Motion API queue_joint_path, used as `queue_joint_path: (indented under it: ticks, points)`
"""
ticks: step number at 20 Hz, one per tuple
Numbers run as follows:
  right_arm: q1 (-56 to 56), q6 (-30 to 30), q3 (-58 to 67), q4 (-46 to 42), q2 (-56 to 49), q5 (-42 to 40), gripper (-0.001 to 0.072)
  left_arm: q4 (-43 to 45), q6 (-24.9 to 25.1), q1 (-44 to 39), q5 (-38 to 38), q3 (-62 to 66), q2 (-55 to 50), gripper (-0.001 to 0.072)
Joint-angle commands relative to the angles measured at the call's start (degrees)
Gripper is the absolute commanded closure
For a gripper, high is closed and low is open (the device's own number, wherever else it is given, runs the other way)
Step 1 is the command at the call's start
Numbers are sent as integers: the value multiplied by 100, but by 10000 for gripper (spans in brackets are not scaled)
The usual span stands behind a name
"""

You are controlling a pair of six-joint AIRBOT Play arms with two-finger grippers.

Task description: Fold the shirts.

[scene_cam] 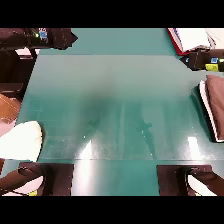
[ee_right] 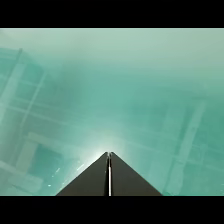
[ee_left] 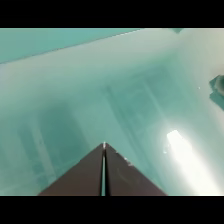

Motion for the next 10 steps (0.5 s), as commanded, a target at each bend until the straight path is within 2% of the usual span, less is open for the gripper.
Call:
queue_joint_path:
  ticks: [1,10]
  points:
    - [26,0,-2,-13,4,-13,698,2,0,-2,37,0,-4,679]
    - [26,2,-2,33,4,57,698,2,0,-2,37,0,-4,679]
